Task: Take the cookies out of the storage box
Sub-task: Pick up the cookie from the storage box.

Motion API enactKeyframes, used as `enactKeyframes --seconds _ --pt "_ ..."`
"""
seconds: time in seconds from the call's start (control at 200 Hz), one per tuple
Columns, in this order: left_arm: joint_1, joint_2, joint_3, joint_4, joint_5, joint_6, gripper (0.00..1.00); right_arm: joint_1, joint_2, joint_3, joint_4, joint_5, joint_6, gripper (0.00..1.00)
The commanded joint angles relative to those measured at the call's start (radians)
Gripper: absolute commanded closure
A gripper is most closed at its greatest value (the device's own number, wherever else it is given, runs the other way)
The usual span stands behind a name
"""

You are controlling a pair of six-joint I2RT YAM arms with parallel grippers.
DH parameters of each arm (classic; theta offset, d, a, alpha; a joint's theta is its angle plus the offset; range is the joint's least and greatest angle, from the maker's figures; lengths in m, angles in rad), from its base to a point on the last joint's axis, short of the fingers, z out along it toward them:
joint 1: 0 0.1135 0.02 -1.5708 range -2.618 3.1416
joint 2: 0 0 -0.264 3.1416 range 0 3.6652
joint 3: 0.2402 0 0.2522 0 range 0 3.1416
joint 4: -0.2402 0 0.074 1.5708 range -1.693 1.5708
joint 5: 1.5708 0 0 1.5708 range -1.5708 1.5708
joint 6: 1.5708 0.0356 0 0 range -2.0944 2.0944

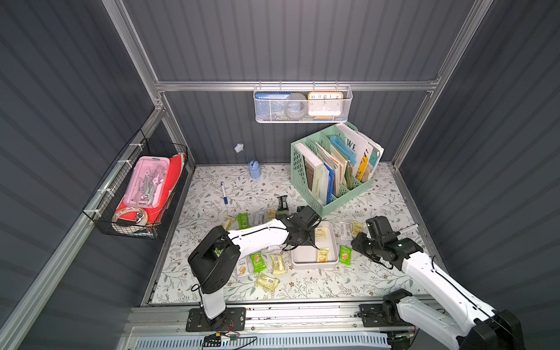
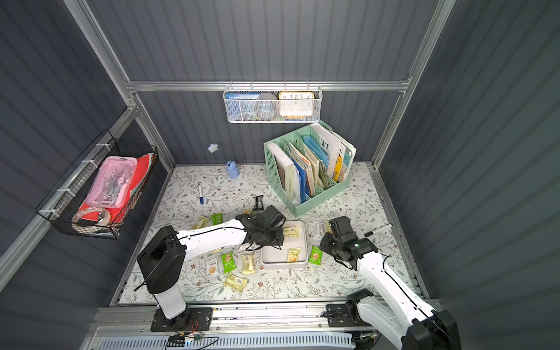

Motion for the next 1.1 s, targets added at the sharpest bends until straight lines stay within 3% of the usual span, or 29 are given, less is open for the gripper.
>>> enactKeyframes --seconds 0.0,0.165,0.36,0.56,0.75,0.95,1.096 --pt "-0.002 0.027 0.035 -0.029 0.097 0.046 0.49 -0.004 -0.014 0.003 -0.024 0.018 0.011 0.58" --pt "-0.001 0.022 0.049 -0.048 0.117 0.080 0.48 -0.005 -0.010 0.033 -0.031 -0.010 0.001 0.58" --pt "-0.001 0.045 0.072 -0.118 0.142 0.182 0.48 -0.005 0.011 0.117 -0.005 0.048 -0.002 0.56" --pt "-0.006 0.088 0.123 -0.178 0.090 0.255 0.48 -0.004 0.038 0.148 0.004 -0.101 0.040 0.56" --pt "-0.019 0.059 0.152 -0.179 0.053 0.317 0.37 -0.005 -0.050 0.135 0.000 0.031 -0.011 0.51" --pt "-0.019 0.174 0.265 -0.282 0.147 0.310 0.29 -0.008 -0.086 0.144 -0.035 0.144 -0.035 0.44" --pt "-0.033 0.189 0.282 -0.289 0.190 0.274 0.24 -0.014 -0.067 0.148 -0.022 0.136 -0.028 0.43"
